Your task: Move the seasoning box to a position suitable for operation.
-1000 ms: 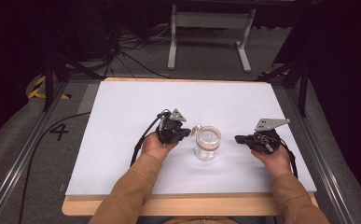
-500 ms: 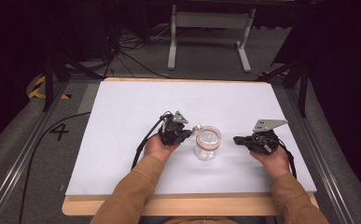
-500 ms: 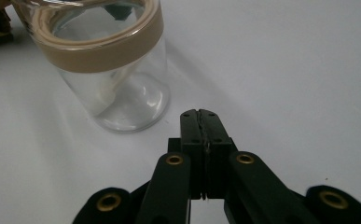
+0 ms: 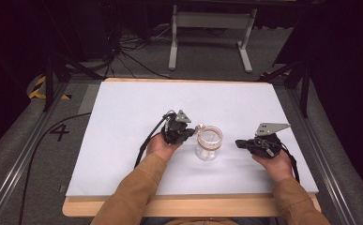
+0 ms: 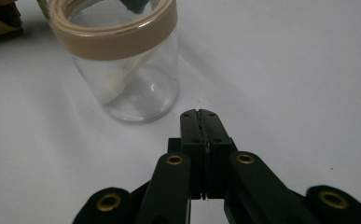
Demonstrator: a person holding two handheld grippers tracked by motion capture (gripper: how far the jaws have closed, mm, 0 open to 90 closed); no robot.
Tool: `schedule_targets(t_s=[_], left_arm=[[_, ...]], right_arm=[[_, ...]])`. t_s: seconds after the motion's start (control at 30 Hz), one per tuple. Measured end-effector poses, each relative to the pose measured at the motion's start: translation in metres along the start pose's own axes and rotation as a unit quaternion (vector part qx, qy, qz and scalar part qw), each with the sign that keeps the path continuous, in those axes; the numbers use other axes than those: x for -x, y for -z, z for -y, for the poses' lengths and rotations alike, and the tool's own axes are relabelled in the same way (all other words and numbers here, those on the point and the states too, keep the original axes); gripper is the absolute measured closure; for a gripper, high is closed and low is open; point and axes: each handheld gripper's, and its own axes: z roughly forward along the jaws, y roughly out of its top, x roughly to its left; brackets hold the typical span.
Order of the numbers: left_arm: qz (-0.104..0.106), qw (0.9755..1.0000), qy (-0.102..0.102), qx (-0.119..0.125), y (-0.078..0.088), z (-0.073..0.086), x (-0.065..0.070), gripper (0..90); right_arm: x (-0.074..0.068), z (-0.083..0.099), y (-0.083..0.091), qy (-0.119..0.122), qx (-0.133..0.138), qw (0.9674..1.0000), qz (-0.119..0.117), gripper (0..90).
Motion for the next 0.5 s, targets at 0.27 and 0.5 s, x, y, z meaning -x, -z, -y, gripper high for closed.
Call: schedule_targets(t_s=[0.27, 0.5], left_arm=[[0.01, 0.9999, -0.004, 0.009, -0.01, -0.006, -0.006, 89.7], [0.012, 0.9998, -0.01, 0.009, -0.011, -0.006, -0.009, 89.7]], right_arm=[[-0.008, 0.008, 0.005, -0.008, -0.001, 0.9999, 0.009, 89.5], [-0.014, 0.009, 0.004, -0.006, -0.004, 0.9999, 0.011, 89.5]])
